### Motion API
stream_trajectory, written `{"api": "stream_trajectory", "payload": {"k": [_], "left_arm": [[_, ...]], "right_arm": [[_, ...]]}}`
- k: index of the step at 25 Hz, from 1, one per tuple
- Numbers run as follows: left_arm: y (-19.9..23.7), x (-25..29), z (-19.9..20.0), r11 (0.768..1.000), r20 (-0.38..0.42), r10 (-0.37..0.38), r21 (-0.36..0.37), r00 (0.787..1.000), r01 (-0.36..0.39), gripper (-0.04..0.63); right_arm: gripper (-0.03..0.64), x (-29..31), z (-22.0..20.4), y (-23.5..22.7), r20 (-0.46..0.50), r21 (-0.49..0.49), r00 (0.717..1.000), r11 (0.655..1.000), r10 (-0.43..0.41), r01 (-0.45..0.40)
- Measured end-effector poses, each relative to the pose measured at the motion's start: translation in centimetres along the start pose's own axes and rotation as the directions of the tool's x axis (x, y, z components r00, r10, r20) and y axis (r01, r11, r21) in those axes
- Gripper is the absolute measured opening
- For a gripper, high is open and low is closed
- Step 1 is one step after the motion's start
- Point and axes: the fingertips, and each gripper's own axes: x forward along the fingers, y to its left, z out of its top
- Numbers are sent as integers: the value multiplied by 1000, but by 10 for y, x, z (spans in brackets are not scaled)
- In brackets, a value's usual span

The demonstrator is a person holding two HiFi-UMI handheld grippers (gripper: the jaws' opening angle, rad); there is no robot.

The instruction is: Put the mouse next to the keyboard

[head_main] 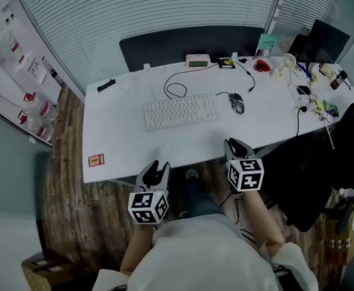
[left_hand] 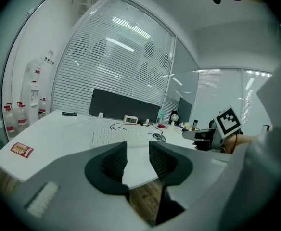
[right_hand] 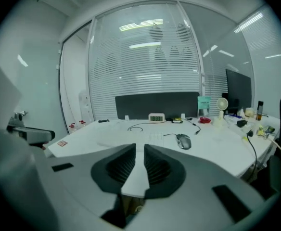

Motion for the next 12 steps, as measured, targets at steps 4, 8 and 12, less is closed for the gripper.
{"api": "stream_trajectory", "payload": {"k": [4, 8, 12], "left_arm": [[-8, -20, -5, 1000, 4, 13, 3, 1000, -13, 109], [-13, -38, -11, 1000, 14, 26, 8, 1000, -26, 72], [-17, -52, -15, 999, 18, 34, 5, 999, -34, 37]], "right_arm": [[43, -30, 2, 29, 52, 5, 998, 999, 44, -44], [11, -55, 3, 53, 104, 5, 991, 996, 88, -89], [3, -73, 3, 70, 142, -5, 982, 993, 122, -122]]}}
